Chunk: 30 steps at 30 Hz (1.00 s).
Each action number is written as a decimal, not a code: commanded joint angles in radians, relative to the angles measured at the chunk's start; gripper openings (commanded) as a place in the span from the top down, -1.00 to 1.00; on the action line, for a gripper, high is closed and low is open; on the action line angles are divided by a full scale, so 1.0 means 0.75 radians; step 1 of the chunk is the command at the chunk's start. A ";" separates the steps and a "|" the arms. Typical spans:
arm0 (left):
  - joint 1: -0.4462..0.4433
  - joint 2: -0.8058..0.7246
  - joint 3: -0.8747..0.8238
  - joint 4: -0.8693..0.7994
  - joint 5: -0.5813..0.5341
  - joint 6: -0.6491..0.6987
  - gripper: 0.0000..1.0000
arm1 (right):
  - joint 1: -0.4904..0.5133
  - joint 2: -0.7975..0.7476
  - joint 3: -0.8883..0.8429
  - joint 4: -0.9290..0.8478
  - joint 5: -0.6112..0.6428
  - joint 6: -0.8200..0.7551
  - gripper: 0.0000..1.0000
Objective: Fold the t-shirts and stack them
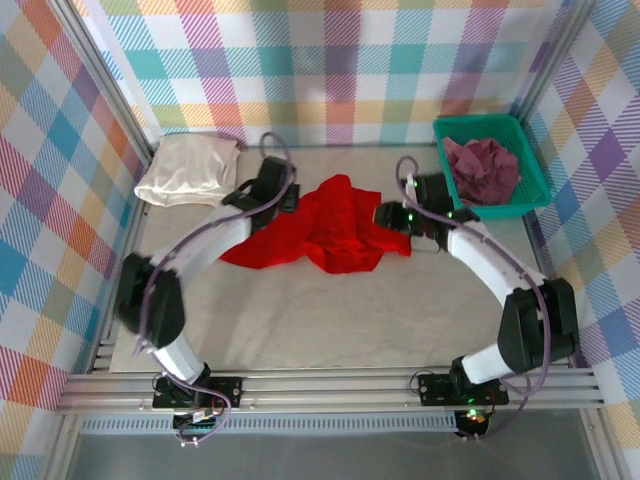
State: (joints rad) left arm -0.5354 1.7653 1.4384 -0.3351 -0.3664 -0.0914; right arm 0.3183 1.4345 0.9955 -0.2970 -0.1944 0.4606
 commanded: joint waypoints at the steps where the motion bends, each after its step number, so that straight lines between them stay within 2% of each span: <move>1: -0.035 0.263 0.152 -0.154 0.097 0.049 -0.35 | 0.007 -0.087 -0.175 0.161 -0.030 0.104 0.08; 5: -0.033 0.498 0.349 -0.230 0.043 0.013 -0.29 | 0.007 -0.140 -0.298 0.188 -0.065 0.174 0.08; 8: -0.032 0.573 0.388 -0.217 0.016 0.008 -0.14 | 0.006 -0.161 -0.353 0.235 -0.085 0.203 0.08; 10: -0.032 0.596 0.397 -0.213 0.000 0.007 0.11 | 0.006 -0.163 -0.359 0.236 -0.069 0.197 0.08; 15: -0.033 0.612 0.410 -0.224 -0.055 0.009 1.00 | 0.006 -0.125 -0.334 0.231 -0.052 0.160 0.07; 19: -0.037 0.496 0.323 -0.194 -0.105 -0.037 1.00 | 0.006 -0.051 -0.311 0.222 -0.053 0.175 0.07; 26: -0.041 0.156 0.079 -0.105 -0.234 -0.087 1.00 | 0.008 0.110 -0.281 0.266 -0.131 0.280 0.09; 30: -0.041 0.038 -0.043 -0.056 -0.222 -0.105 1.00 | 0.025 0.177 -0.247 0.272 -0.145 0.299 0.07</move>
State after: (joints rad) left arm -0.5674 1.8359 1.4540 -0.4164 -0.5014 -0.1432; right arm 0.3252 1.5425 0.7628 -0.1257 -0.2703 0.6540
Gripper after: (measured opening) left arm 0.050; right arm 0.465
